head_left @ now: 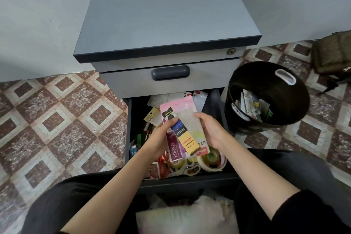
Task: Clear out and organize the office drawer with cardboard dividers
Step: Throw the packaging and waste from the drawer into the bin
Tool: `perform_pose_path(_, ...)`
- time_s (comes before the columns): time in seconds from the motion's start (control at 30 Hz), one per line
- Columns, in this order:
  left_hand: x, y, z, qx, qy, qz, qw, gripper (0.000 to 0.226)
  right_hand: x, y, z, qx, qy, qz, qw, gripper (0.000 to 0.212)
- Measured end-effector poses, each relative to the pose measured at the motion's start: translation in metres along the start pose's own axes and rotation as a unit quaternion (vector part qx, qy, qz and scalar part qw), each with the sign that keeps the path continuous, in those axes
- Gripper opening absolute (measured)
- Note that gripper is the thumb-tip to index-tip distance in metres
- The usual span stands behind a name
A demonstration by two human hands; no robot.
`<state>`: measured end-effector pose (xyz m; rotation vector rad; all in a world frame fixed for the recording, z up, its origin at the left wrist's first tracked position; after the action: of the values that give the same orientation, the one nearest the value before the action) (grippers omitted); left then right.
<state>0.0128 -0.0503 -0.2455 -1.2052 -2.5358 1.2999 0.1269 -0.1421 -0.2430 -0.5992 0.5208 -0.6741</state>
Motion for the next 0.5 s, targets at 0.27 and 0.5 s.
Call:
perform_pose_path(0.27, -0.078, -0.011, -0.014, -0.034, 0.108, -0.017, 0.993, 0.102, 0.043, -0.052, 0.04, 0.081, -0.126, -0.047, 0.988, 0.088)
perform_pose_path(0.5, -0.178, 0.004, -0.021, -0.016, 0.163, 0.003, 0.986, 0.057, 0.125, -0.082, 0.074, 0.14, -0.165, -0.145, 0.965, 0.039)
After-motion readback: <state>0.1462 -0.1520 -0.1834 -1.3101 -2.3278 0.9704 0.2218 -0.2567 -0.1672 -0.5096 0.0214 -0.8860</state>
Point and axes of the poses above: each hand's wrist, its own y-axis towards the middle knuckle, its own x-axis out of the back of the hand, z = x × y, the point moved 5 cm from there along y, towards the middle knuckle, and after that the axes turned 6 degrees about x, right-handed, at the moved point
